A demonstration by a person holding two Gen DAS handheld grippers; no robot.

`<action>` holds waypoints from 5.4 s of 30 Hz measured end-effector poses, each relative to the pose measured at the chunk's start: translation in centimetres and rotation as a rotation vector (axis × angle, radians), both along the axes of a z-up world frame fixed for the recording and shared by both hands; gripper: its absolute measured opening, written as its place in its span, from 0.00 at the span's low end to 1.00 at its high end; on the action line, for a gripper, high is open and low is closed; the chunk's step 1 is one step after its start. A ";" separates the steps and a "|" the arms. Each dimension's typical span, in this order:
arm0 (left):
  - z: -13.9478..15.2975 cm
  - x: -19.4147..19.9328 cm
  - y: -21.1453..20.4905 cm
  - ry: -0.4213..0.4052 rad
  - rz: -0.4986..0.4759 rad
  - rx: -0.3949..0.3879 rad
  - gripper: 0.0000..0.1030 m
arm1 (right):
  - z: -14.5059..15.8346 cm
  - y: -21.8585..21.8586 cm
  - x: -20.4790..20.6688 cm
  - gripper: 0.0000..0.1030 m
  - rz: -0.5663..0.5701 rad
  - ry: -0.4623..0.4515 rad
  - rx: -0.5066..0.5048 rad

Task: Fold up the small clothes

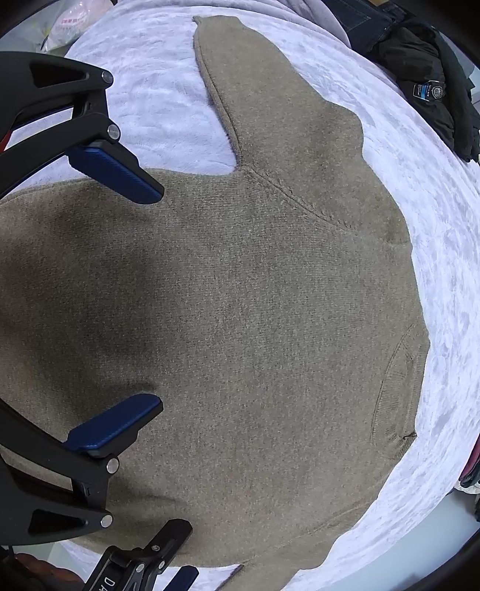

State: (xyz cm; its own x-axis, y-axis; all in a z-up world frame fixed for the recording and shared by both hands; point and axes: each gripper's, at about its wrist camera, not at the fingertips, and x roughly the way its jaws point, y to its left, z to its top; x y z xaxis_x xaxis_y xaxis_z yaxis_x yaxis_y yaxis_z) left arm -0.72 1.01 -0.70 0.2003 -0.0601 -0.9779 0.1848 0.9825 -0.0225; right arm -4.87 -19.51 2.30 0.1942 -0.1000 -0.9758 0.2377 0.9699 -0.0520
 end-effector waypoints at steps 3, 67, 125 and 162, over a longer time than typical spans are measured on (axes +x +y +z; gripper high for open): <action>0.0 0.0 -0.1 0.000 0.000 0.003 1.00 | 0.1 -0.1 0.0 1.00 -0.001 0.002 0.000; 8.4 7.8 22.2 -0.414 0.281 -0.497 0.13 | 2.1 11.1 2.1 1.00 0.175 -0.116 0.157; -3.0 4.2 13.3 -0.159 0.198 0.033 0.86 | -2.8 -2.7 9.0 0.20 -0.199 -0.332 0.531; -0.3 12.0 11.0 -0.132 0.102 -0.180 0.94 | -3.3 -10.1 4.6 0.42 -0.298 -0.328 0.566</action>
